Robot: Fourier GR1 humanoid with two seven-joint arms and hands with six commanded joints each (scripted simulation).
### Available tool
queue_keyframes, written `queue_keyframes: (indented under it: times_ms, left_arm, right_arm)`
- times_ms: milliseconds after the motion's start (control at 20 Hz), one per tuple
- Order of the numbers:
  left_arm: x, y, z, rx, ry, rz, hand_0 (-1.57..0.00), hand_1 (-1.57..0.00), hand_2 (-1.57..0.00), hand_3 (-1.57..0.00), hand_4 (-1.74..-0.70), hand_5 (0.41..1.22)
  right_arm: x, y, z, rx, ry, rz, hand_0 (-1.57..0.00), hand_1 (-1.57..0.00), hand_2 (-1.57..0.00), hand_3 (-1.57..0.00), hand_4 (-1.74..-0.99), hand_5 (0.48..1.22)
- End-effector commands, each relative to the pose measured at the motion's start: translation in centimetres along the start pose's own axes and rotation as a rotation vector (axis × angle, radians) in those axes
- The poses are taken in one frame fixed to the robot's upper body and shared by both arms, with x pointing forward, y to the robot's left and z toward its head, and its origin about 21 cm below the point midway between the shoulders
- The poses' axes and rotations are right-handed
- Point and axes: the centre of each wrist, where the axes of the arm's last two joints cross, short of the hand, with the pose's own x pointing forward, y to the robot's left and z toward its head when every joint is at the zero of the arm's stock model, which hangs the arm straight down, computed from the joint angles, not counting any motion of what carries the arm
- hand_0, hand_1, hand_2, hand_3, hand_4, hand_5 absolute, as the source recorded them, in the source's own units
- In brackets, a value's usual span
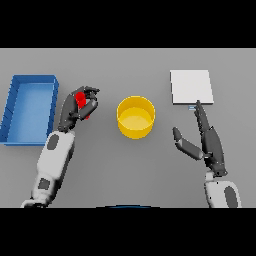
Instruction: Pick up the red beaker and tilt it to pour out 1 green nut into yellow bowl. Pick up the yellow bowl and place it on the metallic measuring scale.
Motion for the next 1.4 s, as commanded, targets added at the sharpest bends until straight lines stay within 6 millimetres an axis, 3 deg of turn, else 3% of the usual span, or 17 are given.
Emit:
queue_keyframes:
  times_ms: [0,150,200,350,400,600,750,1150,1350]
  left_arm:
    - [0.1,-0.4,0.0,0.005,-0.009,-0.037,-0.76,-0.78,-0.84,-0.88,-1.52,0.999]
    - [0.5,-0.3,-0.2,0.000,-0.023,-0.089,-1.15,-1.17,-1.20,-1.11,-1.62,1.107]
    - [0.3,-0.4,-0.1,-0.008,-0.021,-0.081,-1.24,-1.25,-1.27,-1.15,-1.64,1.130]
    - [0.6,-0.6,-0.1,-0.013,-0.031,-0.084,-1.40,-1.41,-1.42,-1.36,-1.54,1.174]
    - [0.8,-0.2,-0.1,-0.016,-0.050,-0.057,-1.43,-1.44,-1.45,-1.40,-1.58,1.171]
    - [2.3,0.4,-0.3,-0.039,-0.114,0.079,-1.51,-1.52,-1.52,-1.50,-1.68,1.144]
    - [3.8,0.7,-0.5,-0.053,-0.134,0.076,-1.54,-1.54,-1.55,-1.54,-1.71,1.132]
    - [6.5,1.6,-1.3,-0.119,-0.161,-0.079,-1.56,-1.56,-1.56,-1.55,-1.72,1.139]
    - [8.6,1.7,-2.1,-0.178,-0.174,-0.313,-1.56,-1.57,-1.57,-1.56,-1.73,1.124]
  right_arm:
    - [0.1,0.0,0.2,0.003,-0.010,-0.012,0.00,0.00,0.00,0.00,-1.239,0.648]
    - [0.3,-0.1,0.3,0.004,-0.015,-0.003,0.00,0.00,0.00,0.00,-1.241,0.650]
    - [0.0,-0.4,0.4,0.004,0.002,0.000,0.00,0.00,0.00,0.00,-1.242,0.650]
    - [0.0,0.0,0.1,0.016,-0.003,-0.029,0.00,0.00,0.00,0.00,-1.255,0.644]
    - [0.2,-0.1,-0.1,0.010,0.001,-0.034,0.00,0.00,0.00,0.00,-1.251,0.641]
    - [0.0,0.1,0.4,0.014,-0.011,-0.002,0.00,0.00,0.00,0.00,-1.238,0.643]
    - [0.0,0.2,0.4,0.017,-0.011,0.001,0.00,0.00,0.00,0.00,-1.228,0.645]
    - [0.1,0.3,0.1,0.009,-0.053,0.040,0.00,0.00,0.00,0.00,-1.219,0.661]
    - [0.1,0.3,0.4,0.009,-0.032,0.052,0.00,0.00,0.00,0.00,-1.199,0.658]
